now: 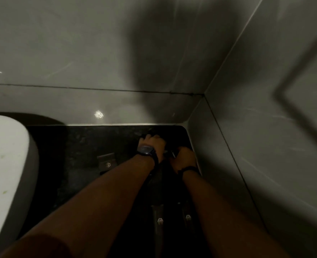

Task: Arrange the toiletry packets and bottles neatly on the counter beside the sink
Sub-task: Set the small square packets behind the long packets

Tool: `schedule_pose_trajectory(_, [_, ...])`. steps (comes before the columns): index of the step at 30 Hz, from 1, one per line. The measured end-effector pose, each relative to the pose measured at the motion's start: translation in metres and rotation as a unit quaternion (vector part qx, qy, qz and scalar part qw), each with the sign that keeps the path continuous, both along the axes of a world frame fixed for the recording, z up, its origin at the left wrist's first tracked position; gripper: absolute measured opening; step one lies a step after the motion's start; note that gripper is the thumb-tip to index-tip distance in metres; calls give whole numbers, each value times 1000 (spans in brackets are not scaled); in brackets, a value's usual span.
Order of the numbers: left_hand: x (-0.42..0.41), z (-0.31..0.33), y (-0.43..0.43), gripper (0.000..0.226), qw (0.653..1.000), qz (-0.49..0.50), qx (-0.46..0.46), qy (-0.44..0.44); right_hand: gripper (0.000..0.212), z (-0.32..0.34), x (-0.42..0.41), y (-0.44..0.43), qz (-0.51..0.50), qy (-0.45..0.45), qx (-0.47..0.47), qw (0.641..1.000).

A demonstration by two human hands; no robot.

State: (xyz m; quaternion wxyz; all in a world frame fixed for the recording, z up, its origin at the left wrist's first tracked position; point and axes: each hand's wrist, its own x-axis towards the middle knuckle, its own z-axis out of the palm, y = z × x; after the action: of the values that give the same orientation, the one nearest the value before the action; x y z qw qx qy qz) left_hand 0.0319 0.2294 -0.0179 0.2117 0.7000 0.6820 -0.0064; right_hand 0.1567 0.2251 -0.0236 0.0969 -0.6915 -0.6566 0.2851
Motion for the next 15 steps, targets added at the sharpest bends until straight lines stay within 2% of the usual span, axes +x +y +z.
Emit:
schedule_pose_trajectory(4, [3, -5, -1, 38, 999, 4, 33, 10, 26, -2, 8, 1, -16, -4, 1, 1000])
schedule_pose_trajectory(7, [7, 1, -9, 30, 991, 74, 79, -80, 21, 2, 16, -5, -45, 11, 21, 999])
schedule_pose_trajectory(11, [11, 6, -28, 22, 952, 188, 103, -218, 24, 6, 26, -18, -99, 65, 24, 993])
schedule_pose_trajectory(15, [20, -1, -55, 22, 938, 200, 99, -265, 26, 7, 35, -34, -104, 92, 9, 990])
